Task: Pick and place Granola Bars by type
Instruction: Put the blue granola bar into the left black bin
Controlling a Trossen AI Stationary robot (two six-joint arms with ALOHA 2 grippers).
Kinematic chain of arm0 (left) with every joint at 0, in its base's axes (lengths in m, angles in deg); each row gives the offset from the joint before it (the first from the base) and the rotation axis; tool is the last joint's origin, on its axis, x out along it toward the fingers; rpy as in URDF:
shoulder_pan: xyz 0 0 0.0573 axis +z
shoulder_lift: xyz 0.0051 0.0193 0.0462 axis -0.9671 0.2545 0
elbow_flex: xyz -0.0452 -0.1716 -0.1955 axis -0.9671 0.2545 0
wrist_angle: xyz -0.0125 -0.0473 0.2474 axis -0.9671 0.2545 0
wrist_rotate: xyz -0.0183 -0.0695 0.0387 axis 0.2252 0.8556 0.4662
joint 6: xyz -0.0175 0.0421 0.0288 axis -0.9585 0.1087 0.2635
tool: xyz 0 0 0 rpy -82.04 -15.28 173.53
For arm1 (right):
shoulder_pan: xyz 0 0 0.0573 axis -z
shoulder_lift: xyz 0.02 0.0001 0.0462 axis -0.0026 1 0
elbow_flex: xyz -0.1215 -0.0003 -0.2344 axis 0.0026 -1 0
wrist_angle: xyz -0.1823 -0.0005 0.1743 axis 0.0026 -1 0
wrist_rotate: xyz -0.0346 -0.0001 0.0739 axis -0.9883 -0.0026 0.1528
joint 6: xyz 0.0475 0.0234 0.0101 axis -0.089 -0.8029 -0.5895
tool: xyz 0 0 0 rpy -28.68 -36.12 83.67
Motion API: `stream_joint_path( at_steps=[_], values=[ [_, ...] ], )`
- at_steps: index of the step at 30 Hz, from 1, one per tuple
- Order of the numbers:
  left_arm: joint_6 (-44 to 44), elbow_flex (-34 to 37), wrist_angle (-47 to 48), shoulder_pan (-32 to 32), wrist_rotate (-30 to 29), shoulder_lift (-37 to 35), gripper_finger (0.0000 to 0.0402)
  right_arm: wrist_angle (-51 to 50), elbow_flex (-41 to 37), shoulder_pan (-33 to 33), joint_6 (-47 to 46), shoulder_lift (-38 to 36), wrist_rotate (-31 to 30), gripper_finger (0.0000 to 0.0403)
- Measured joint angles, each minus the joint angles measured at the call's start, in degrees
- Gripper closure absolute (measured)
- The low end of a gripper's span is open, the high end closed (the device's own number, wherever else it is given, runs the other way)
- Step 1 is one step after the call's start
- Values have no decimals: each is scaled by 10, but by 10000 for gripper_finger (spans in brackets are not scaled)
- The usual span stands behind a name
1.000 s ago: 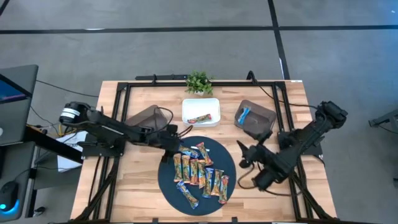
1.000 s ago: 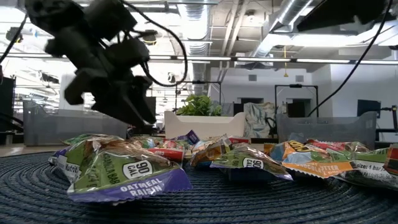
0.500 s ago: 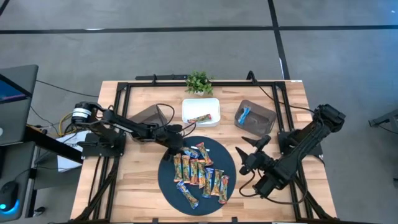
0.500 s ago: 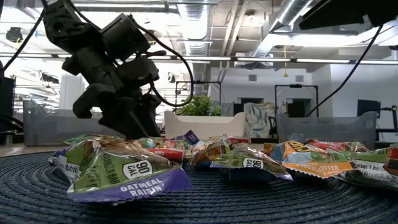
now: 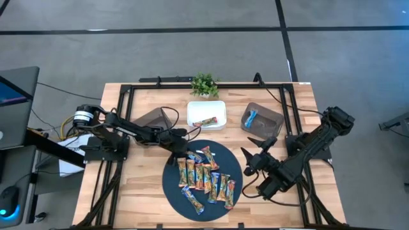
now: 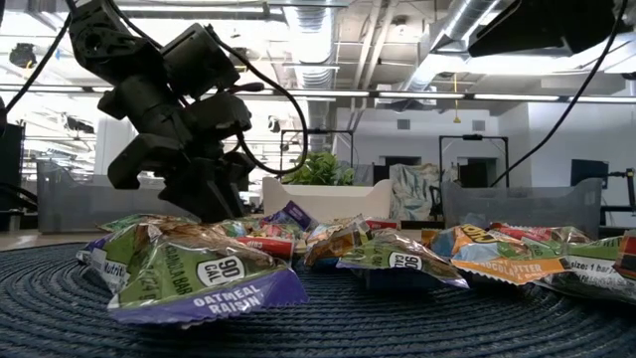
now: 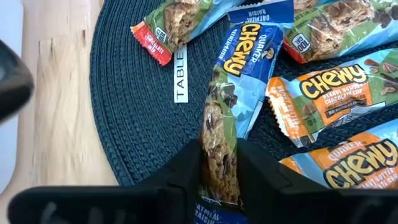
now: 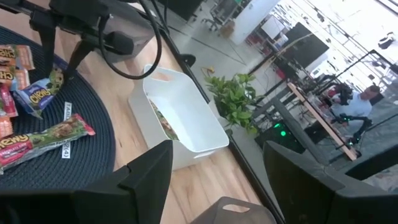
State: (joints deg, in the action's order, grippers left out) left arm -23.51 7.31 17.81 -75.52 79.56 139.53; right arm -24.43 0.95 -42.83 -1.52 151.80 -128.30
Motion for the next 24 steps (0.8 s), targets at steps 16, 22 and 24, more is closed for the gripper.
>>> stream_joint_path(
  at_steps=[16, 22, 24],
  values=[
    [32, -33, -19, -26, -7, 0, 333, 0, 0, 0, 0, 0, 1, 159],
    [32, -62, -20, -64, -80, 0, 333, 1, 0, 0, -1, 0, 1, 159],
    [33, -69, -18, -78, -129, -4, 333, 1, 0, 0, -1, 0, 1, 159]
  ],
)
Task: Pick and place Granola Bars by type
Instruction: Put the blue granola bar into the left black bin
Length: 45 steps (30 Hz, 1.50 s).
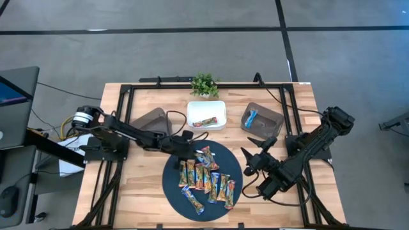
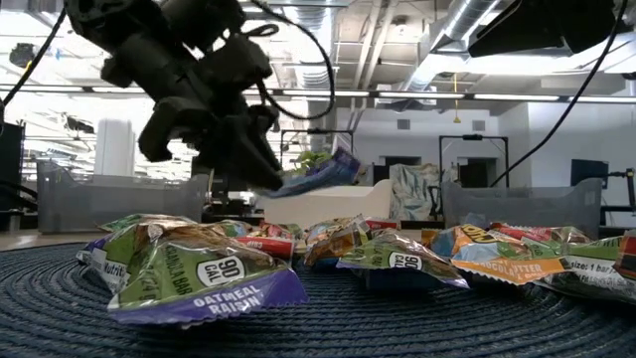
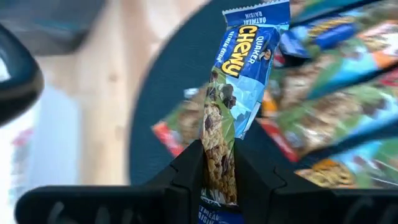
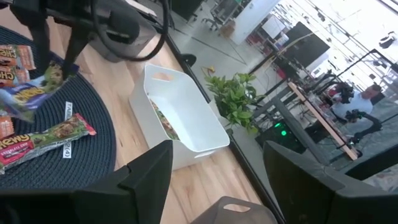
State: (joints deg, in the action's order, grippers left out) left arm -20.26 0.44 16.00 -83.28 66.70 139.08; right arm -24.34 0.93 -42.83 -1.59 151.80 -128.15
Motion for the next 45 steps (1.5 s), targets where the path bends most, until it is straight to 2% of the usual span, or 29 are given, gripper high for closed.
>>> stream_joint_path(
  at_steps=[5, 9, 13, 16, 24, 28, 31, 36, 45],
  values=[
    [-21, -6, 32, -30, -151, -39, 333, 1, 0, 0, 0, 0, 1, 159],
    [-75, 0, 104, -54, -272, -90, 333, 2, 0, 0, 0, 0, 5, 159],
    [-181, 0, 246, -81, -401, -139, 333, 2, 0, 0, 0, 0, 7, 159],
    [-300, 0, 389, -99, -471, -173, 333, 3, 0, 0, 0, 0, 10, 159],
    [-642, 1, 713, -126, -486, -208, 333, 6, 0, 8, 0, 0, 11, 159],
    [-752, 1, 795, -127, -483, -208, 333, 9, 0, 20, 0, 0, 16, 159],
    [-785, 1, 818, -126, -483, -208, 333, 10, 0, 28, 0, 0, 21, 159],
    [-787, 1, 819, -126, -483, -208, 333, 13, 0, 41, 0, 0, 42, 159],
    [-793, 1, 820, -126, -482, -208, 328, 14, 0, 46, 0, 0, 43, 159]
  ],
)
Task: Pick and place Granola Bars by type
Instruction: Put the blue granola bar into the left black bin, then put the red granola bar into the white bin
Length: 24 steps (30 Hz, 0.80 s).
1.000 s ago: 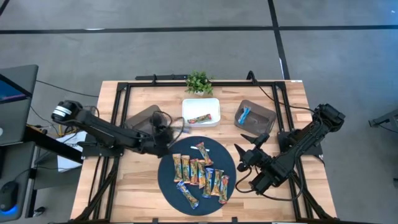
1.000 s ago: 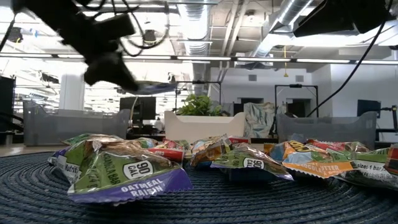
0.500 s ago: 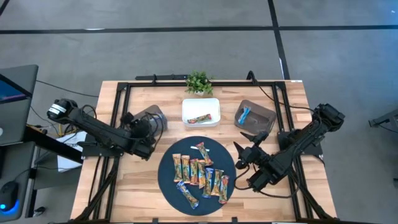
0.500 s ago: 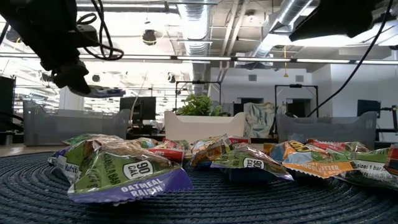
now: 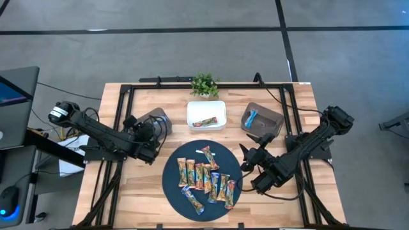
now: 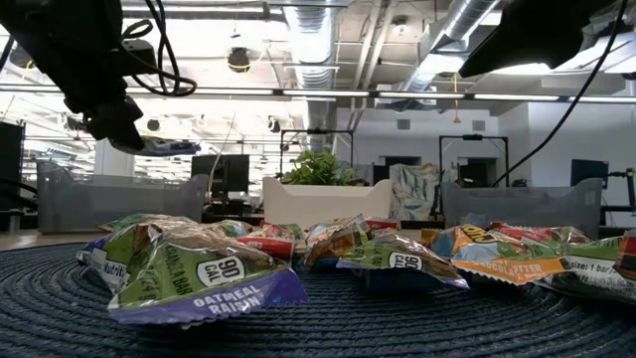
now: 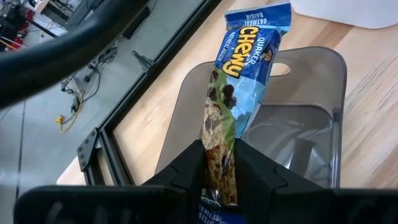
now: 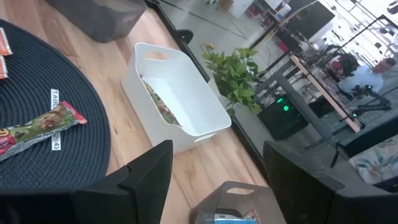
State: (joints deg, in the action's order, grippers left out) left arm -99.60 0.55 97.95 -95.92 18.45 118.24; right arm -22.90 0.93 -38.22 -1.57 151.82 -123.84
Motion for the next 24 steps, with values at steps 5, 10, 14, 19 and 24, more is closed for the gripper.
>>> stream_joint_path(
  at_steps=[5, 10, 14, 19, 24],
  values=[
    [-5, 1, 0, 0, 0, 0, 290, 0, 0, 0, 0, 0, 0, 159],
    [-5, 19, 5, 0, -3, 0, 247, 1, 0, 0, 0, 0, 0, 159],
    [-3, 26, 5, 0, -5, 0, 226, 25, 0, 0, 4, 0, 5, 159],
    [15, 26, -10, 0, -6, 0, 219, 150, 0, 9, 135, 8, 79, 159],
    [71, 26, -59, 0, -6, 0, 219, 316, 0, 34, 338, 46, 171, 159]
  ],
)
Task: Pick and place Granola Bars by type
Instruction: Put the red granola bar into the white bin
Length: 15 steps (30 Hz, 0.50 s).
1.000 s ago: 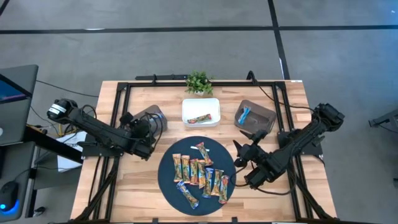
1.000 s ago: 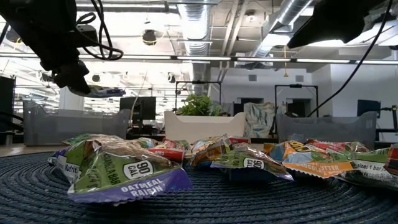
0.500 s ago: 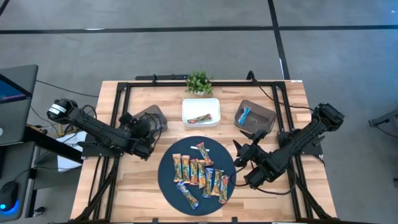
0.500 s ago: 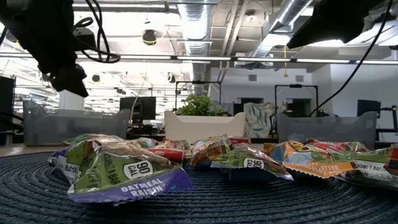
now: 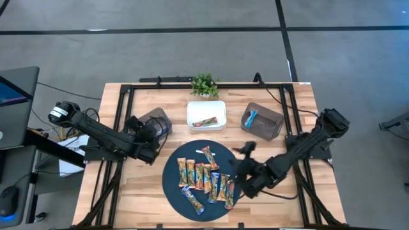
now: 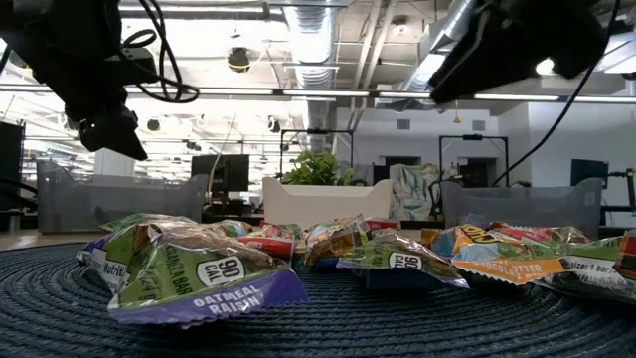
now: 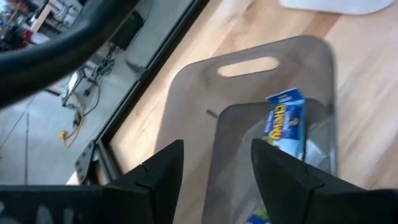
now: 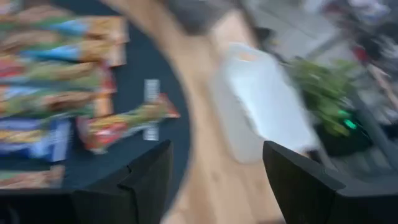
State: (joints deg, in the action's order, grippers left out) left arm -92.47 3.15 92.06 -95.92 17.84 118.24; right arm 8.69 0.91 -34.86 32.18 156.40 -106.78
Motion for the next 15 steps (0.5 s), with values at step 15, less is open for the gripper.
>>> stream_joint_path(
  at_steps=[15],
  values=[
    [114, 0, -94, -42, -2, 0, 219, 172, 0, 168, 10, 40, 205, 159]
  ],
)
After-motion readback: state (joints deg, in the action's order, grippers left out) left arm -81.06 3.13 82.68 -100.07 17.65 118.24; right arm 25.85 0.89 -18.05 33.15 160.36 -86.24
